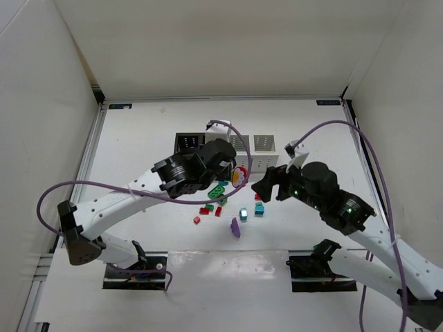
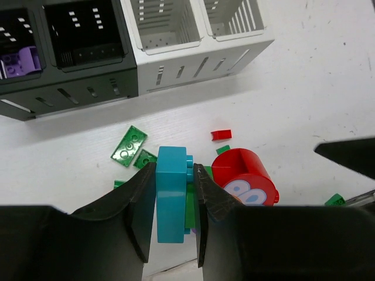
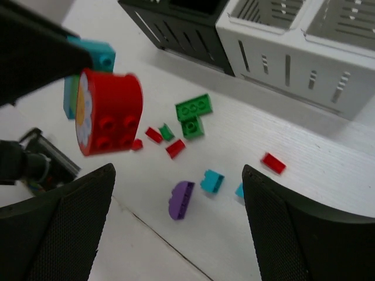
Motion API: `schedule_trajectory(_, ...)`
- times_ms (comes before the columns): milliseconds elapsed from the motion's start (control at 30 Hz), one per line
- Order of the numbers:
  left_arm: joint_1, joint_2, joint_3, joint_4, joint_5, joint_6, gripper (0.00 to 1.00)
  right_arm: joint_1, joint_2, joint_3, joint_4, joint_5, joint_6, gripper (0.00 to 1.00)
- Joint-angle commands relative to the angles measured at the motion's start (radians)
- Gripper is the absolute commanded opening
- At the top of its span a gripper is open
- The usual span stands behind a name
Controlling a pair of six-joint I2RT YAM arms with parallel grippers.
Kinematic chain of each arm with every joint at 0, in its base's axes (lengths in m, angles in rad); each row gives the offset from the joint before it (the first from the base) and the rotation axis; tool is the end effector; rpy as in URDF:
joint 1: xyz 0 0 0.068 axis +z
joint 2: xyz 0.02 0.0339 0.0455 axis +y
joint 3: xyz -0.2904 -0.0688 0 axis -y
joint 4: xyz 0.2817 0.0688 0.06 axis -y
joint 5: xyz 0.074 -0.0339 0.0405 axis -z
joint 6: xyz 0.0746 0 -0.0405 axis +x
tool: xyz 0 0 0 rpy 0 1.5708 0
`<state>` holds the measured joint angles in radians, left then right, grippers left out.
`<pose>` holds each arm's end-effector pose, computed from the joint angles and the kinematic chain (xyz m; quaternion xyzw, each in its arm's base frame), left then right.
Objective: Sort the legos into containers by color
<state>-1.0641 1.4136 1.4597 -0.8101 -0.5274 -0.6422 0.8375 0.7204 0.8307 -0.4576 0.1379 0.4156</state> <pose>0.2042 -0.2906 0.3774 0.0859 0.8897 -0.1279 0.4298 0.1510 0.1523 0.3454 -0.1323 0.8069 0.2903 0.4972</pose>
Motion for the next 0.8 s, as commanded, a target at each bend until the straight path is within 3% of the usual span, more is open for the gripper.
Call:
schedule_trajectory(0,-0.028,-0.056,-0.028,0.043,-0.075,0.035,0.0,-0.182,0.022,0.039,0.22,-0.38,0.023,0.9)
schedule_trajectory(33,-0.033,-0.056,-0.025,0.045,-0.078,0.039,0.0,-0.204,0.03,0.039,0.246,-0.508,0.04,0.9)
schedule_trajectory(167,-0.056,-0.058,-0.022,0.035,-0.121,0.041,0.0,-0.253,0.039,0.044,0.33,-0.639,0.095,0.9)
schedule_trajectory(433,-0.089,-0.071,-0.012,0.045,-0.178,0.036,0.0,-0.124,0.131,0.149,0.214,-0.482,0.037,0.9)
schedule_trajectory(767,-0.111,-0.133,-0.045,0.058,-0.2,0.036,0.0,-0.129,0.192,0.188,0.175,-0.445,0.012,0.84)
